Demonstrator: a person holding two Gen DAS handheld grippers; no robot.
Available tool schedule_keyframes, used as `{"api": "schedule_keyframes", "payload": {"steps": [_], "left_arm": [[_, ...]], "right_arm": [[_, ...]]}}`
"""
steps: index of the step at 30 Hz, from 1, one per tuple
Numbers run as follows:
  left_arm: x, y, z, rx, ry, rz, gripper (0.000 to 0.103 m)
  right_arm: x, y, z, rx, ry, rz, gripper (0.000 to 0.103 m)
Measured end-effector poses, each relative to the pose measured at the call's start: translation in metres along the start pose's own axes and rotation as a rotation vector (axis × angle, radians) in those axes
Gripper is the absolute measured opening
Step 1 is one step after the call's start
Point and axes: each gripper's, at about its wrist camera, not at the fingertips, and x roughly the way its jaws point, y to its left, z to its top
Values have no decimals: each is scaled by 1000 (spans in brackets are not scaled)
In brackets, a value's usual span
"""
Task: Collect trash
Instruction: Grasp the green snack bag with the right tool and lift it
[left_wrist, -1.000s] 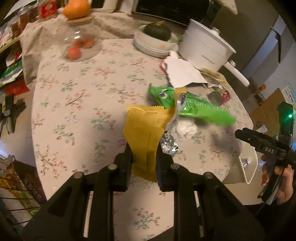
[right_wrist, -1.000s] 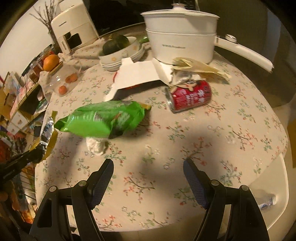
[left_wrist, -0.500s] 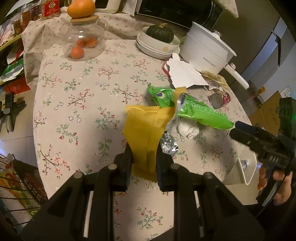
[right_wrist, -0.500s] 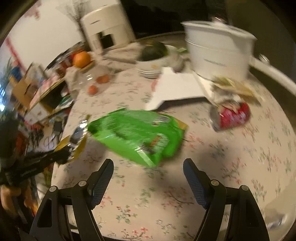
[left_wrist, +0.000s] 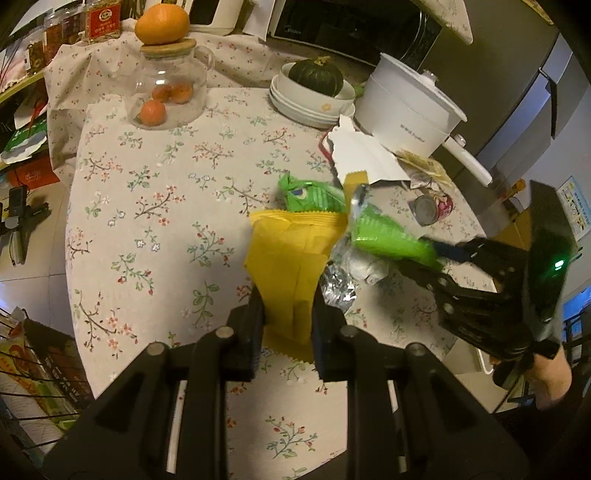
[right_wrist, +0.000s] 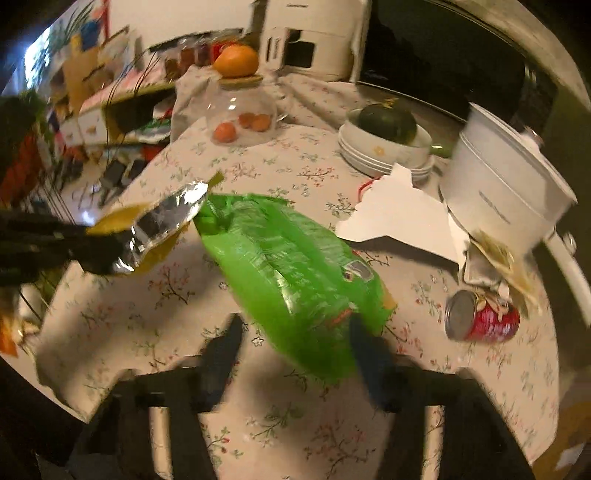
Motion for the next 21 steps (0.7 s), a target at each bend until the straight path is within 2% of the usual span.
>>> {"api": "schedule_keyframes", "payload": {"steps": [2, 3, 7, 13, 21], "left_arm": [[-3, -2, 1, 5, -11, -3, 24], [-5, -3, 2, 7, -18, -4, 24], [-15, -8, 5, 14, -59, -22, 24], [-32, -22, 13, 29, -127, -68, 24], [-38, -34, 17, 30, -160, -90, 24]], "right_arm": [[-3, -1, 0, -9, -19, -30, 13], [-5, -4, 1, -6, -28, -48, 10], [-28, -24, 4, 61, -90, -73, 9], [-61, -62, 2, 208, -174, -63, 7], [-111, -78, -4, 286, -278, -33, 7]]}}
